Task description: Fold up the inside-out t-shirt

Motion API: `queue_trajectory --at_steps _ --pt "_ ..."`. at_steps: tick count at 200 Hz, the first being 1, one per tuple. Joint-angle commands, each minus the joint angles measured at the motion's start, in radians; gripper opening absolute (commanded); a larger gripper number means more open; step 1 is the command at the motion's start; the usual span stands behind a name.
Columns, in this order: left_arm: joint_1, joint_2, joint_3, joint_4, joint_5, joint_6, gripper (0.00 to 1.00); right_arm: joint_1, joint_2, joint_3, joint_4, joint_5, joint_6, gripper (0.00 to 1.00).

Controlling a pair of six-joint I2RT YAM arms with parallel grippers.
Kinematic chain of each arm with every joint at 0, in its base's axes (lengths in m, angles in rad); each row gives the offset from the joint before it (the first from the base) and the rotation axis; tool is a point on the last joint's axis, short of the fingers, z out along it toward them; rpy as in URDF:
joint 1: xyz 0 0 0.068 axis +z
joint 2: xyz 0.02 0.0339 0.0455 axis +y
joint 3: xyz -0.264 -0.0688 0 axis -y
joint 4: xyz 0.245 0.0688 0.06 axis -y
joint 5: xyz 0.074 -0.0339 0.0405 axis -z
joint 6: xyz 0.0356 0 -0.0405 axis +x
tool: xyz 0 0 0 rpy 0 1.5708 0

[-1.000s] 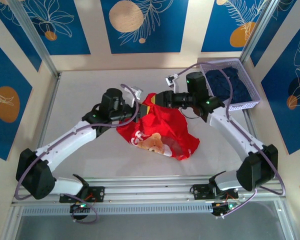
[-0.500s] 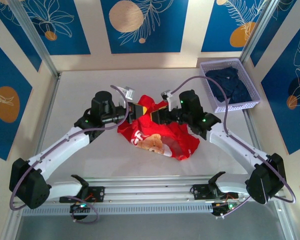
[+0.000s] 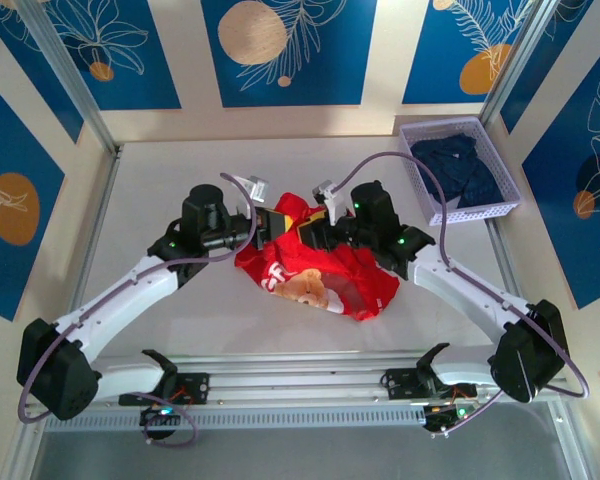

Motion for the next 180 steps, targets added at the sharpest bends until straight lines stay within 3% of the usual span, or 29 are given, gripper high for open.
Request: queue_trajectory --at_steps 1,21,45,61,75,95,129,156,180 --pt "0.007 -0.031 0.006 -0.005 -0.020 0.026 0.00 -0.006 0.006 0.028 -0.003 -0.002 -0.032 0.14" --pt "0.010 -0.045 0.000 -0.046 -0.088 0.062 0.00 -0.044 -0.039 0.015 -0.012 -0.074 -0.010 0.03" --pt "0.011 -0.058 -0.009 -0.115 -0.213 0.144 0.00 -0.100 -0.095 -0.004 -0.013 -0.230 0.036 0.00" --pt "0.011 -0.056 -0.013 -0.144 -0.260 0.192 0.05 -0.123 -0.109 -0.013 0.013 -0.338 0.089 0.00" --pt "0.010 -0.050 -0.008 -0.175 -0.283 0.229 0.14 -0.131 -0.106 -0.021 0.064 -0.416 0.139 0.00" --pt "0.007 -0.059 -0.004 -0.220 -0.330 0.264 0.34 -0.140 -0.090 -0.018 0.112 -0.488 0.200 0.00" --pt "-0.018 -0.136 -0.026 -0.276 -0.458 0.297 0.54 -0.158 -0.061 -0.004 0.133 -0.532 0.246 0.00" --pt "-0.062 -0.223 -0.040 -0.315 -0.539 0.308 0.60 -0.164 -0.041 0.008 0.131 -0.536 0.257 0.00" --pt "-0.116 -0.269 -0.040 -0.327 -0.524 0.328 0.59 -0.171 -0.027 0.013 0.133 -0.536 0.273 0.00"
